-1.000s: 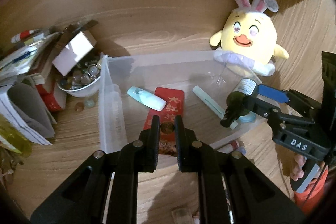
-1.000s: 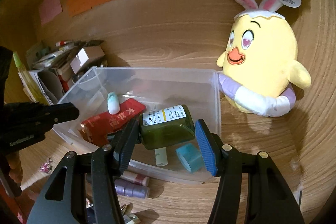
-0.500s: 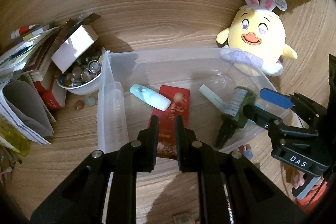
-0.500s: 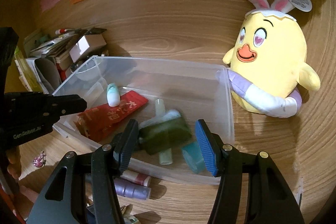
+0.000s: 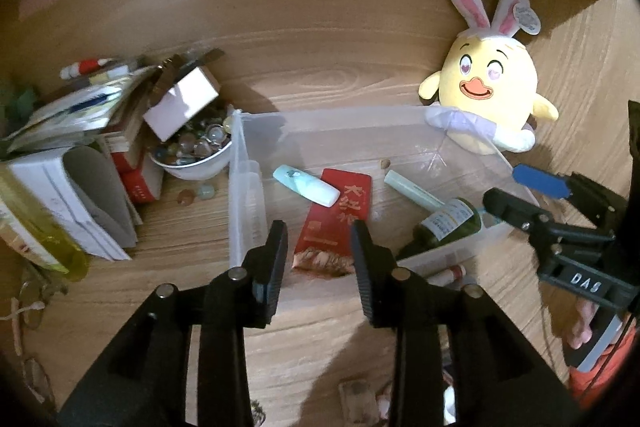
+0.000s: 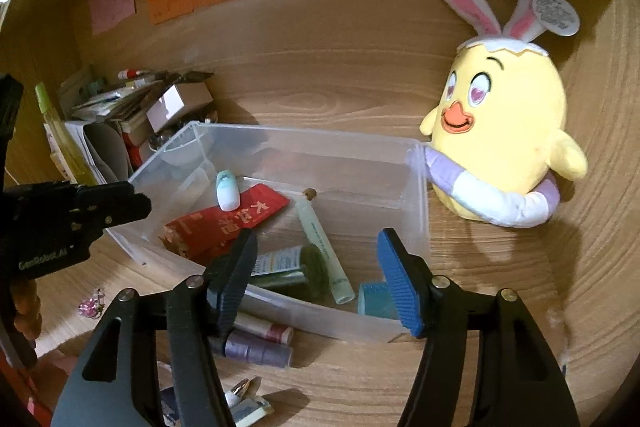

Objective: Organize objects
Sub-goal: 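Carry the brown item and dark green bottle into the clear box and release, then withdraw both open tools from the box toward the remaining items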

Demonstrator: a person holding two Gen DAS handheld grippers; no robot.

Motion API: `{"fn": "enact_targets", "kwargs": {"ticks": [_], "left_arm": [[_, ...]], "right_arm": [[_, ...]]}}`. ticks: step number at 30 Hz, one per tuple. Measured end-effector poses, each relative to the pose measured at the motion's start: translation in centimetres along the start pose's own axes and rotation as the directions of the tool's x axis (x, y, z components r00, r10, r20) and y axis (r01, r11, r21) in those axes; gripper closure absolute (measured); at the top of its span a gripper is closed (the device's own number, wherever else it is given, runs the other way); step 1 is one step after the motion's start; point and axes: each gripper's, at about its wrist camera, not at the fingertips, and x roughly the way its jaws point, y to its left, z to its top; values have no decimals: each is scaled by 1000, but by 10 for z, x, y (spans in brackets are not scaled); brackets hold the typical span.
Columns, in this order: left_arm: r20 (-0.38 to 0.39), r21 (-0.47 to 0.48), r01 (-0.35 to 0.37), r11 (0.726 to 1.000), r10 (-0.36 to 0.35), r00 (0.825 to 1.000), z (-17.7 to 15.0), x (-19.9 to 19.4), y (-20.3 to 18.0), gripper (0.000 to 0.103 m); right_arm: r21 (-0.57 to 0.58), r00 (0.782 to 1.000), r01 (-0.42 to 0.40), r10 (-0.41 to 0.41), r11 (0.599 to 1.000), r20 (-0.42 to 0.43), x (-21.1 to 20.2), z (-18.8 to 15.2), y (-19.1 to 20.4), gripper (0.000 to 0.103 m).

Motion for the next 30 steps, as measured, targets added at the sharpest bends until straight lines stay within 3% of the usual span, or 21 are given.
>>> {"fn": "enact_targets", "kwargs": {"ticks": [2,4,7,10,15,22,30], "left_arm": [[10,7,-1,1000,0,1000,-3,-6,-1,60],[24,7,6,1000,-6,1000,-5,-14,0,43],[45,-3,-5,1000,5,999,-10,-26,3,35],[60,-10,-22,1000,23,998,-14,-37,6,28],[95,-11,-67,998,68,993,-26,-58,13,17],[83,-7,-110,994,110,990,-48,-73,24,17],[23,-20,-91,996,92,996,-80,-68,37,17]], "right_arm": [[5,1000,0,0,1000,8,-7,-1,0,41],[11,1000,-8,8,1000,12,-14,-3,0,40],[9,1000,-11,11,1000,16,-26,-7,3,38],[8,999,-11,11,1000,32,-37,-12,7,27],[-6,999,-13,13,1000,42,-53,-22,17,27],[-4,1000,-15,15,1000,17,-61,-40,27,26],[22,999,5,-4,1000,-38,-61,-68,22,26]]}}
